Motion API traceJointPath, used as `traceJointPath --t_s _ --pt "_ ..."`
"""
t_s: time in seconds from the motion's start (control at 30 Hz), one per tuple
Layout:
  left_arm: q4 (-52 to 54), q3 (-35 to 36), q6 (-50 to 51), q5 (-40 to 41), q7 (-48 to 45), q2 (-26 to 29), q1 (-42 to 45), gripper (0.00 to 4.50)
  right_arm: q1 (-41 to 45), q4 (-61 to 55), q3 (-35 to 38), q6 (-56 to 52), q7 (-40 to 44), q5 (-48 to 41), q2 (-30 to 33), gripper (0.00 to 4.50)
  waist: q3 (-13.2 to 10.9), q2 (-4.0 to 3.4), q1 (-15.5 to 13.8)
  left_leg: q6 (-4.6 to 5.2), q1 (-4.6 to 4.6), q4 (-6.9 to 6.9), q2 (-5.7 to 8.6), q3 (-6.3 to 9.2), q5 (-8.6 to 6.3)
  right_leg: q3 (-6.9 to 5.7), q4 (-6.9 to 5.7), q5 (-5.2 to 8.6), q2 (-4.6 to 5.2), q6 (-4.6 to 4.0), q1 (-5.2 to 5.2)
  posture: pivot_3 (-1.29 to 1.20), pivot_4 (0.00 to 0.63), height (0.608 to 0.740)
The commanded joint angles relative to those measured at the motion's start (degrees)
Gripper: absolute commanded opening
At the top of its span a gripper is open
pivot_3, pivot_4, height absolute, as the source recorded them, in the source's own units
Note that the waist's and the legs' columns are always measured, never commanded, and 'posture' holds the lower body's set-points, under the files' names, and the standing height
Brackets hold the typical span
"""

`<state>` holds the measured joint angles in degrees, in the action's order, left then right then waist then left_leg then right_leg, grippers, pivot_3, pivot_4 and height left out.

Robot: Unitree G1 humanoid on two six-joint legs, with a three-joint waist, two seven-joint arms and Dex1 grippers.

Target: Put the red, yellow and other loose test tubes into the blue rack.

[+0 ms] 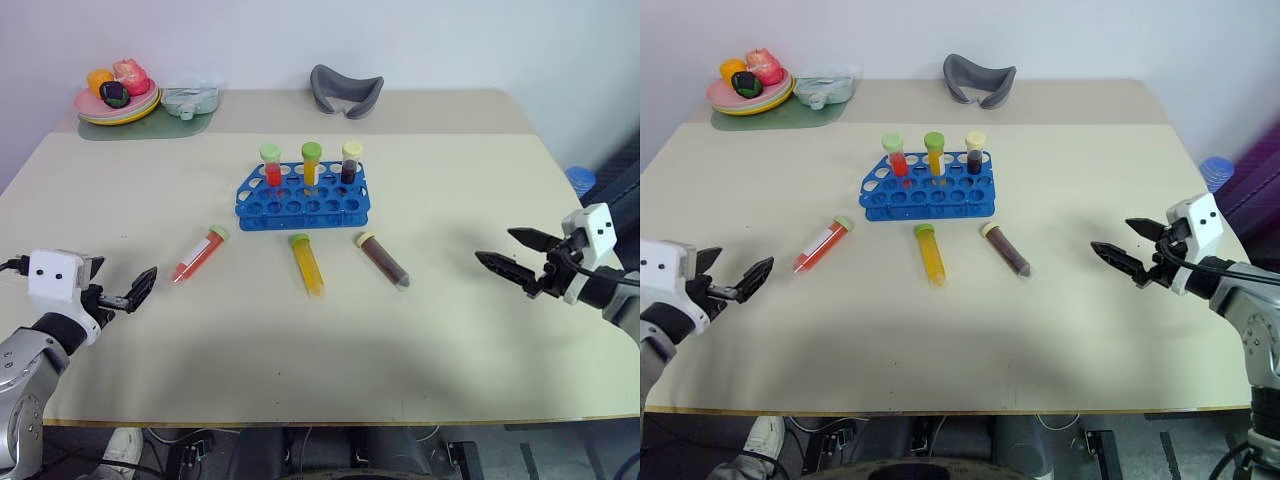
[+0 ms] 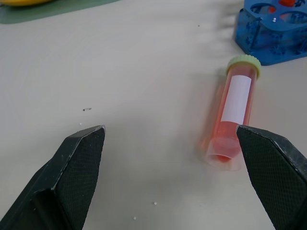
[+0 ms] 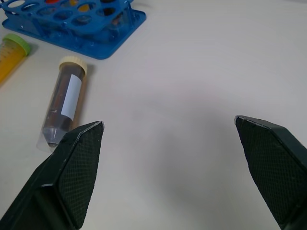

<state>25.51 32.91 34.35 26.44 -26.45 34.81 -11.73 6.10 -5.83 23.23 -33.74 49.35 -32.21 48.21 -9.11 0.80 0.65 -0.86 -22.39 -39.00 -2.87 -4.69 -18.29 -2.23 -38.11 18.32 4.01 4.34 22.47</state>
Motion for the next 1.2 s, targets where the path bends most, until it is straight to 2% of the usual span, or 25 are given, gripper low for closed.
traceJointPath --t_s 0.03,0.77,1.2 --pt "0.7 1.3 -1.3 -0.1 0.1 0.6 0.5 4.46 2.1 0.6 0.2 1.8 0.2 0.2 0.0 4.5 0.0 0.0 0.0 0.0 0.0 0.0 0.0 0.0 0.0 0.0 0.0 0.0 0.0 0.0 0.0 0.0 0.15 0.735" --pt "3.2 1.5 0.0 2.0 2.1 -0.6 0.7 4.46 4.3 2.7 -1.3 1.5 -0.8 1.9 1.2 4.5 0.0 0.0 0.0 0.0 0.0 -0.02 0.0 -0.01 0.0 0.0 0.0 0.0 0.0 0.0 -0.01 0.0 0.15 0.735" --pt "6.0 -5.8 0.8 3.2 1.3 -0.1 6.0 4.46 6.2 -2.0 -0.4 -5.6 -2.9 -1.2 2.2 4.5 0.0 0.0 -0.2 -0.02 0.0 -0.05 0.0 -0.01 0.01 0.0 -0.01 0.0 0.0 0.0 -0.02 0.0 0.15 0.735"
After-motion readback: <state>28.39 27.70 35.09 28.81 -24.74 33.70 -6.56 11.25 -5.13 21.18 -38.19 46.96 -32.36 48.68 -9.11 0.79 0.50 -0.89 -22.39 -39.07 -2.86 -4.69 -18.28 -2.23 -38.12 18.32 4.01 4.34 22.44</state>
